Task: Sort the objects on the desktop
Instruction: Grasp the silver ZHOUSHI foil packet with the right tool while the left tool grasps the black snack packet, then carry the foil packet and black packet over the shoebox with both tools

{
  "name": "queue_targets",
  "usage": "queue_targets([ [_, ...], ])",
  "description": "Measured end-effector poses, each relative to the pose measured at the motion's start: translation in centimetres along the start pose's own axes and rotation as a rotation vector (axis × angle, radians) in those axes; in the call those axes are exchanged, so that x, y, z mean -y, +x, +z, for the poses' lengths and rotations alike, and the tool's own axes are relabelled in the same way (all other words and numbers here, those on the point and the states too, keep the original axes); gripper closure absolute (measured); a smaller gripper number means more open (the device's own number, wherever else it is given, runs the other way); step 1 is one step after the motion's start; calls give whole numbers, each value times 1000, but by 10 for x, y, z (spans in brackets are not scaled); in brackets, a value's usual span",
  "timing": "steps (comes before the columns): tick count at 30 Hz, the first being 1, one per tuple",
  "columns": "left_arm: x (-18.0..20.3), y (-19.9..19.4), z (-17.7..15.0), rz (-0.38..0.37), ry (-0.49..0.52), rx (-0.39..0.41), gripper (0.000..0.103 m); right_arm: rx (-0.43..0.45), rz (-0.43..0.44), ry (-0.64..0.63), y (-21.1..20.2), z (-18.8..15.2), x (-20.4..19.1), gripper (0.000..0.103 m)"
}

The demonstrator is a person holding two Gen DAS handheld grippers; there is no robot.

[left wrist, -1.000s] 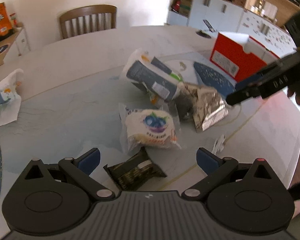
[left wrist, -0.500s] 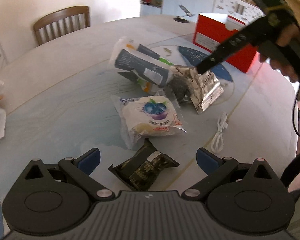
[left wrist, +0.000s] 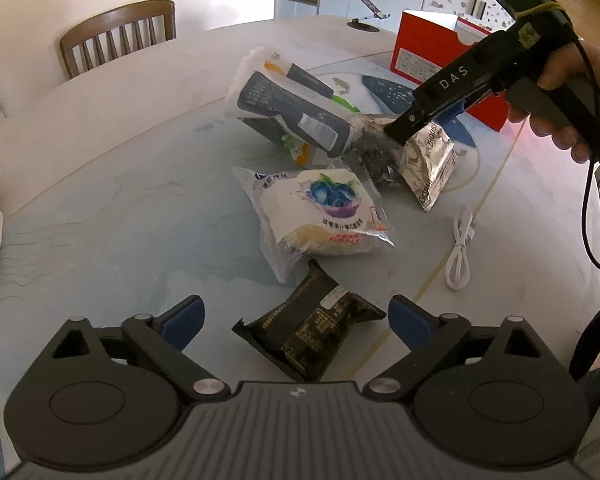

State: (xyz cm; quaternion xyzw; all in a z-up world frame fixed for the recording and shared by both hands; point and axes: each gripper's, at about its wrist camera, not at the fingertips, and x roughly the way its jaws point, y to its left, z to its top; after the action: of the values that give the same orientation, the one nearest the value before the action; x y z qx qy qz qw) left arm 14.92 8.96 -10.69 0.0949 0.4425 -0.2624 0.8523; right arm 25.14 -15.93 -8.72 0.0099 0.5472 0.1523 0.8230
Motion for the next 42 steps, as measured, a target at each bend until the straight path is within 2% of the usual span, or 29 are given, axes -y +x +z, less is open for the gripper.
queue_targets([
  [7,5,5,-1,-20,31,2,20,-14,3,-2,5,-1,1,34],
  [14,11,6,2,-20,55,18,23,-37,-1,-19,12,-6,-1,38],
  [15,12,6,2,-21,57,19,23,-37,-1,-22,11,-7,-2,42],
  [17,13,6,1,-27,57,22,30,-38,-3,-31,10,-7,-2,44],
  [19,15,6,1,-37,52,15,58,-37,-2,-39,8,-7,-2,46],
  [20,16,8,0,-22,55,7,60,-36,-3,-41,7,-7,-2,48],
  [27,16,8,-1,-2,24,5,67,-36,-11,-45,-2,-13,6,53],
  [34,15,5,-2,17,-32,-5,68,-27,-12,-52,-12,-20,13,60],
  [42,19,1,-3,33,-85,-9,69,-13,1,-72,-26,-24,13,61],
])
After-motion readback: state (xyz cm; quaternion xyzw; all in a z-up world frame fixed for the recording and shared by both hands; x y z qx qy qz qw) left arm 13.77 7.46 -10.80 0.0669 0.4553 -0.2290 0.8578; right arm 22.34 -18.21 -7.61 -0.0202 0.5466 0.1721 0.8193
